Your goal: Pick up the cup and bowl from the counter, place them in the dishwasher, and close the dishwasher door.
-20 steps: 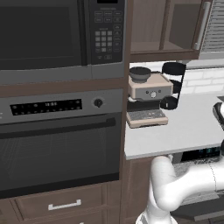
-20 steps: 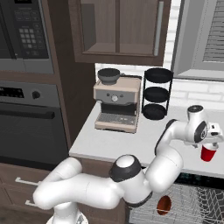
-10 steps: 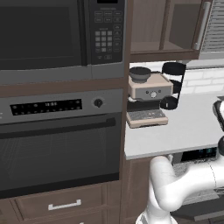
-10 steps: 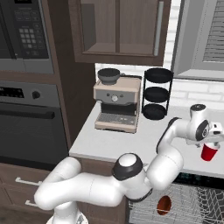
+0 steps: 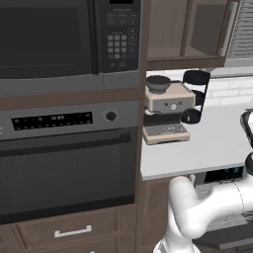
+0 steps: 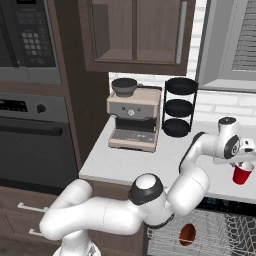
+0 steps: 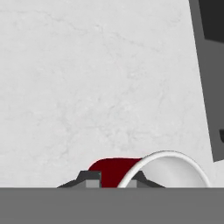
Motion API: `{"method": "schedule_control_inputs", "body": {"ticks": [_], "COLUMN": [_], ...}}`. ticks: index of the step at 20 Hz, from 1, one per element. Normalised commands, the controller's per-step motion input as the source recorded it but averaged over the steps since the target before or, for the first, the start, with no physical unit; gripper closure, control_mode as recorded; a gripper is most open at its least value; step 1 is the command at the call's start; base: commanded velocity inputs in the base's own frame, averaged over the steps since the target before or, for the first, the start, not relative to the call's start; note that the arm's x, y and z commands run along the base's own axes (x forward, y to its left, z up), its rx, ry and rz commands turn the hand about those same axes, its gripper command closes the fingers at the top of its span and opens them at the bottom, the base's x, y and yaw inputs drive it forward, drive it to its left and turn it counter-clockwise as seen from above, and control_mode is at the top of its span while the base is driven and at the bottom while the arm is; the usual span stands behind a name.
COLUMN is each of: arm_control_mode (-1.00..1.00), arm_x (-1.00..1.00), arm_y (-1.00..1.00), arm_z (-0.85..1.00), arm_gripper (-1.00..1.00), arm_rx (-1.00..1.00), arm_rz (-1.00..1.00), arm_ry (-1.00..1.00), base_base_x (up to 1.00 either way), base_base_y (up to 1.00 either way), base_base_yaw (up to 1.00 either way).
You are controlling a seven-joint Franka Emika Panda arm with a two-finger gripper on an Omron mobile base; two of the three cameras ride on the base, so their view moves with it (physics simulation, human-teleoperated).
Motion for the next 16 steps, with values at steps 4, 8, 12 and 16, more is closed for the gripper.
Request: {"method": "schedule_control_inputs", "body": {"ticks": [4,8,12,16], "arm_control_mode": [-1.00,-1.00,-1.00,-1.00], "arm_x": [-0.04,-0.66,-1.00,-1.00], "arm_y": [0.01,-0.01,0.00,0.03], "arm_z": [0.00,0.03,0.11,0.00], "arm_gripper": [1.00,1.00,1.00,1.00], "arm_rx": [0.00,0.12,0.28,0.20], "arm_rz": [0.00,0.00,0.00,0.03], "arm_ry": [0.00,-0.06,-0.28,-0.24], "base_base_x": [0.00,0.00,0.00,0.00], "base_base_y": [0.00,0.00,0.00,0.00], "base_base_yaw": [0.00,0.00,0.00,0.00]}}
